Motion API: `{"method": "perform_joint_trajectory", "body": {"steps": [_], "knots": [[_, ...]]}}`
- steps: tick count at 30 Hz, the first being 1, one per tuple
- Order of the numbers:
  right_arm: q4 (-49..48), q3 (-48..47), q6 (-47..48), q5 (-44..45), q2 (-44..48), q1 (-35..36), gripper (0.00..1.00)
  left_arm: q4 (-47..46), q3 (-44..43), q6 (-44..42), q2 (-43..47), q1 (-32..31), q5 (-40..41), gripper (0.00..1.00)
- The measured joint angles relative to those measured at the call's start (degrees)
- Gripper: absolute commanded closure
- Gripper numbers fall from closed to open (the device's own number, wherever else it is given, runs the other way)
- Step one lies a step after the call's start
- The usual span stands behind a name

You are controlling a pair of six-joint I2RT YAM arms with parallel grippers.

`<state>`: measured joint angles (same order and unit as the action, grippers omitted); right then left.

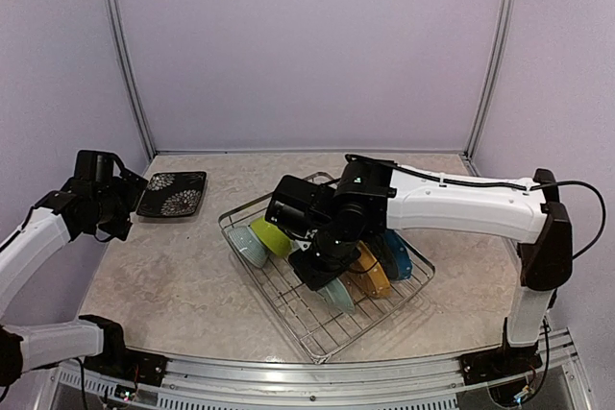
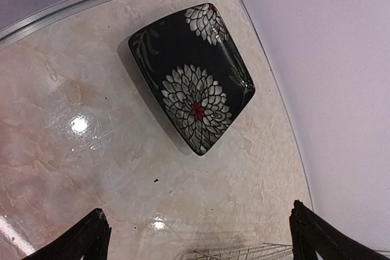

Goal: Unload the mixed dishes from the dish rack
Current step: Grab the plate from the dish rack, then pass from the right arm to the left

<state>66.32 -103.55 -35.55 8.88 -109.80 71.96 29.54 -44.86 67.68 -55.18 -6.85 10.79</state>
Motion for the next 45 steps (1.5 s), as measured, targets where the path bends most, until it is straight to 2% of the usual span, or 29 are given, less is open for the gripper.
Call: {"method": "perform_joint_trajectory", "body": {"steps": [15,22,34,41,45], "knots": [[2.8,-8.1,1.6,-1.7,4.7,-0.9,1.0,-0.8,-1.5,0.0,-1.9,0.0,0.0,0.01],[3.8,-12.3,5.7,-2.0,5.8,-0.9,1.0,-0.8,-4.0,-1.1,-2.9,0.0,-2.0,0.01],[2.8,-27.6,21.4,3.9,5.6,-0.9,1.0,1.1,-15.5,-8.9,-6.0,0.1,-7.7,0.01],[0.3,-27.1,34.1,12.4,5.1,-0.7,1.0,3.6,-22.9,-14.6,-6.1,0.4,-15.2,0.01],[-4.8,-21.7,43.4,20.8,5.4,-0.1,1.0,4.5,-25.3,-17.2,-6.3,0.5,-20.4,0.01]]}}
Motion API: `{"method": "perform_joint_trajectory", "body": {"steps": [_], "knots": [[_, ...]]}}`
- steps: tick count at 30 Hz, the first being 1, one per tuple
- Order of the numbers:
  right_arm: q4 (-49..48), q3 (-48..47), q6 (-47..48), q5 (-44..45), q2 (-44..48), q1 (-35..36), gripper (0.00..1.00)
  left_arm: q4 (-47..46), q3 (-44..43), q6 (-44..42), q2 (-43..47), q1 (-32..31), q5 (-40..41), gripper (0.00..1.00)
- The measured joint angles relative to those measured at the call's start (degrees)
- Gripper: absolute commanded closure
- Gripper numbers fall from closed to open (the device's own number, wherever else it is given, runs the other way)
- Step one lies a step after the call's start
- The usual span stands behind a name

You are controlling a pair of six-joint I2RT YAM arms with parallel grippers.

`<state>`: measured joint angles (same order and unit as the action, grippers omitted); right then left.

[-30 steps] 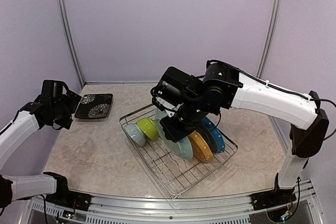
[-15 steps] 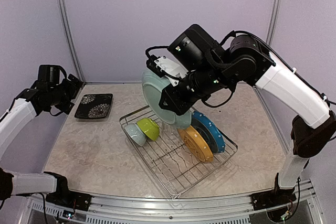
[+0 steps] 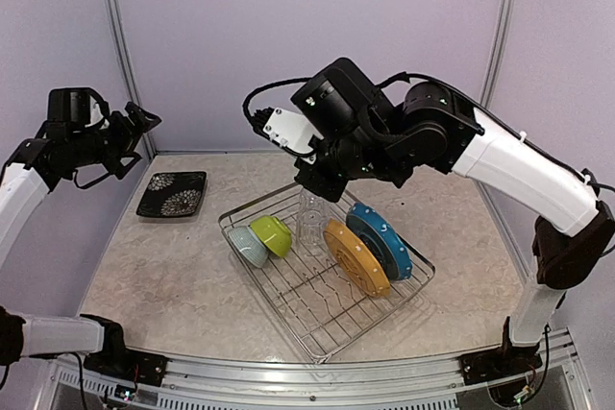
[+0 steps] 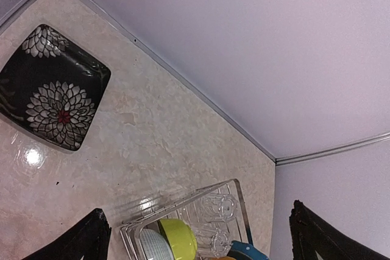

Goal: Unload the mixed dishes from the dish rack
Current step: Pass from the right arm to the left

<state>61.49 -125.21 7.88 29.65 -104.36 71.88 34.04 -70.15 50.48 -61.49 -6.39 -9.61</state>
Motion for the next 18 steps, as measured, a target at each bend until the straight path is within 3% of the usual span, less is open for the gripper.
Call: {"method": "perform_joint_trajectory", "body": {"steps": [8,18], "knots": [[-16.3,19.2,20.1,16.8,2.3,3.1,1.0,1.6,-2.2,-2.8,-1.4,-0.2,-10.3,0.04],[-33.7,31.4,36.4,26.2,4.0,6.4,1.0,3.2,-10.4,-5.2,-7.1,-3.9,-19.6,0.18]]}}
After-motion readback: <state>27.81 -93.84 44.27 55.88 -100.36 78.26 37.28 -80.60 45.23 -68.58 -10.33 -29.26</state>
